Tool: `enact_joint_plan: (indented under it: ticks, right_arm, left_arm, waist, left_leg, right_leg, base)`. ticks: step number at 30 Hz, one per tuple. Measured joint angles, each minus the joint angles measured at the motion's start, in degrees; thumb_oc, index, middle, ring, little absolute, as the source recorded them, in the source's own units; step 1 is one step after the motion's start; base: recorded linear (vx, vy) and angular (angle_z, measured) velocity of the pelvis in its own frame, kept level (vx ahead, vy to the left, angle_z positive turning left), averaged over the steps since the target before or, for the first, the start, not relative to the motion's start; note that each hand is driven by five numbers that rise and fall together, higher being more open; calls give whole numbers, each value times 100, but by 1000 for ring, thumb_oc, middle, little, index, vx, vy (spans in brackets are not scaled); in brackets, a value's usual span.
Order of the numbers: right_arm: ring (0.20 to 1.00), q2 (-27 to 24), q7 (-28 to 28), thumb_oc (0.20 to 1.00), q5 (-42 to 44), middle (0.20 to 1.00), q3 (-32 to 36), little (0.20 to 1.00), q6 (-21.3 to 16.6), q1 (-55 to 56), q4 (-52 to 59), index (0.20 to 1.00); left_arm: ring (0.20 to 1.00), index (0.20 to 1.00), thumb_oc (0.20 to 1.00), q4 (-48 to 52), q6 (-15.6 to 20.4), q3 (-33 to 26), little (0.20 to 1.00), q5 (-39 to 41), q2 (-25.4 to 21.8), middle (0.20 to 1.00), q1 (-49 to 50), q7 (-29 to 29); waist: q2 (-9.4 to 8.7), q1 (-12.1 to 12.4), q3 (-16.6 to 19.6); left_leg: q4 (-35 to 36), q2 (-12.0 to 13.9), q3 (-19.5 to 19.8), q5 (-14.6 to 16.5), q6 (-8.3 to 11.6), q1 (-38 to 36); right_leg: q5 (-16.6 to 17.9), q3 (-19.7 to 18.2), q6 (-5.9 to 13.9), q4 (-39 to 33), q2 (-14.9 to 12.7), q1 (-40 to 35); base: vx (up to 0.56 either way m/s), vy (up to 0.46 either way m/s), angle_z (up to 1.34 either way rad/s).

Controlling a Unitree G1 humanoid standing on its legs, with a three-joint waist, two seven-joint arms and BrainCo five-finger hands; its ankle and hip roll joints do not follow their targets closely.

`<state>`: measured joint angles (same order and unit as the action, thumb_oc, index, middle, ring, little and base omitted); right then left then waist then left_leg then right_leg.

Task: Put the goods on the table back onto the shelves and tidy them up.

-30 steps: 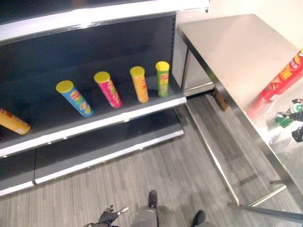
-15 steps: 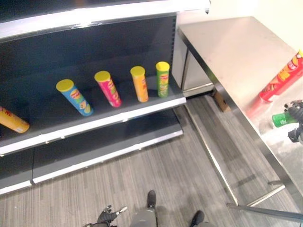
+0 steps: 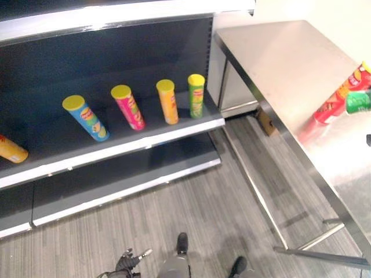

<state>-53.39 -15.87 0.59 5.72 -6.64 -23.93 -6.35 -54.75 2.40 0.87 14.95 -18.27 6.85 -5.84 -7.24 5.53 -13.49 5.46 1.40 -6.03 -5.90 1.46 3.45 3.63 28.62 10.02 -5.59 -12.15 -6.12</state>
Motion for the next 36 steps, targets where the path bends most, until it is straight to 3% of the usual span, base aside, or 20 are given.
enact_joint_plan:
  ticks: [3,5,8,10,11,12,14,15,17,19,21,22,24,27,28,29,32,36]
  right_arm:
    - [200,-14,15,200,-66,200,-547,200,-116,-409,273,200]
    - [200,-17,23,200,-72,200,-817,200,-111,-631,275,200]
    - [200,-112,29,200,-192,200,-857,200,-103,-611,332,200]
    - [200,-364,28,200,-234,200,-826,200,-101,-498,478,200]
    - [200,-542,50,200,-277,200,-684,200,-118,-204,680,200]
    - [200,-598,81,200,-294,200,-614,200,-124,-45,790,200]
    - [200,-616,153,200,-295,200,-604,200,-129,-39,821,200]
    - [200,-633,190,200,-293,200,-521,200,-153,-12,897,200]
    - [200,-643,219,200,-289,200,-352,200,-148,72,962,200]
    - [200,-639,232,200,-288,200,-131,200,-167,332,1117,200]
    - [200,-637,236,200,-289,200,73,200,-163,524,1235,200]
    - [200,-640,232,200,-295,200,349,200,-168,812,1385,200]
    - [200,-639,227,200,-304,200,721,200,-190,1169,1506,200]
    - [200,-640,218,200,-315,200,1113,200,-201,1505,1480,200]
    - [200,-646,221,200,-316,200,1197,200,-199,1549,1477,200]
    - [200,-642,216,200,-313,200,1221,200,-197,1494,1481,200]
    - [200,-644,221,200,-286,200,1255,200,-200,1369,1495,200]
    - [200,-878,211,200,-163,200,1290,200,-282,805,1485,200]
  left_arm:
    - [1000,1000,1000,-20,4,-155,1000,1,-19,1000,1,2]
    - [1000,1000,1000,-80,2,-165,1000,1,-1,1000,-11,8]
    - [1000,1000,1000,-244,-4,-174,1000,1,-24,1000,-3,10]
    - [1000,1000,1000,-240,-5,-174,1000,2,-87,1000,-16,7]
    - [1000,1000,1000,-215,-9,-166,1000,3,-135,1000,-76,3]
    - [1000,1000,1000,-154,-6,-163,1000,3,-169,1000,-84,4]
    - [1000,1000,1000,-102,-3,-117,1000,7,-217,1000,-54,8]
    - [1000,1000,1000,-88,-5,-55,1000,14,-186,1000,-76,9]
    - [1000,1000,1000,-107,-4,5,1000,12,-52,1000,-160,76]
    - [1000,1000,1000,-122,-4,14,1000,10,24,1000,-218,148]
    - [1000,1000,1000,-122,-5,94,1000,-1,39,1000,-257,177]
    - [1000,1000,1000,-118,-10,108,1000,-14,60,1000,-257,207]
    - [1000,1000,1000,-108,-8,119,1000,-26,53,1000,-251,221]
    - [1000,1000,1000,-109,-10,172,1000,-72,52,1000,-185,228]
    - [1000,1000,1000,-98,-10,161,1000,-112,62,1000,-158,228]
    - [1000,1000,1000,-35,-9,164,1000,-180,102,1000,-131,227]
    - [1000,1000,1000,113,1,159,1000,-237,161,1000,-125,238]
    - [1000,1000,1000,163,17,162,1000,-236,220,1000,-333,234]
  waist:
    - [-121,146,-15]
    - [-82,185,-50]
    - [104,261,-147]
    - [141,226,-179]
    - [197,123,-216]
    - [264,52,-256]
    - [324,84,-296]
    - [376,-12,-327]
    - [535,-242,-436]
    - [547,-391,-453]
    - [503,-438,-488]
    - [452,-480,-491]
    - [390,-558,-481]
    - [240,-566,-416]
    - [203,-563,-381]
    - [240,-559,-368]
    - [311,-698,-314]
    - [390,-706,-222]
  left_leg:
    - [-8,-74,-151,73,-51,-1]
    - [-206,-31,-152,213,-113,34]
    - [-328,-113,-75,385,-344,-80]
    - [-478,-292,206,438,-528,-116]
    - [-457,-395,543,394,-683,-207]
    - [-450,-378,703,370,-707,-245]
    - [-456,-437,825,411,-788,-303]
    - [-479,-467,1053,419,-817,-319]
    - [-471,-590,1459,374,-800,-443]
    - [-451,-759,1751,414,-797,-557]
    - [-446,-901,1892,429,-849,-681]
    - [-453,-1077,2198,519,-848,-861]
    - [-455,-1174,2429,549,-858,-984]
    - [-432,-1260,2430,707,-637,-1159]
    - [-442,-1257,2410,782,-519,-1197]
    - [-485,-1177,2373,809,-461,-1173]
    - [-550,-829,2385,1005,-149,-1214]
    - [-416,-573,2414,1113,17,-1251]
  right_leg:
    - [44,-162,37,62,-71,118]
    - [13,-281,59,419,-167,247]
    - [11,-500,59,1816,-550,603]
    - [73,-890,4,2847,-853,987]
    - [-43,-1542,85,3641,-814,1319]
    - [-272,-1889,144,3716,-628,1359]
    - [-407,-2031,147,3517,-422,1612]
    - [-578,-2285,106,2910,-91,1677]
    - [-556,-2416,88,1924,287,1796]
    - [-466,-2866,183,1173,429,1798]
    - [-324,-2860,130,810,442,1820]
    - [-90,-2858,120,616,446,1854]
    - [96,-2784,14,426,419,1752]
    - [423,-2564,-91,377,263,1326]
    - [762,-2558,-313,242,273,1137]
    - [876,-2528,-426,78,374,1061]
    - [795,-2335,-569,-2,676,871]
    - [638,-2047,-722,-4,838,767]
  base:
    - [-3,166,-23]
    - [28,164,-7]
    - [53,173,27]
    - [94,115,75]
    - [108,70,116]
    - [104,38,114]
    - [96,6,58]
    - [120,-26,63]
    - [194,-39,102]
    - [124,-24,100]
    - [94,-72,86]
    - [70,-71,92]
    - [46,-78,88]
    - [53,-124,47]
    - [30,-123,17]
    - [47,-125,5]
    - [38,-204,10]
    - [36,-143,34]
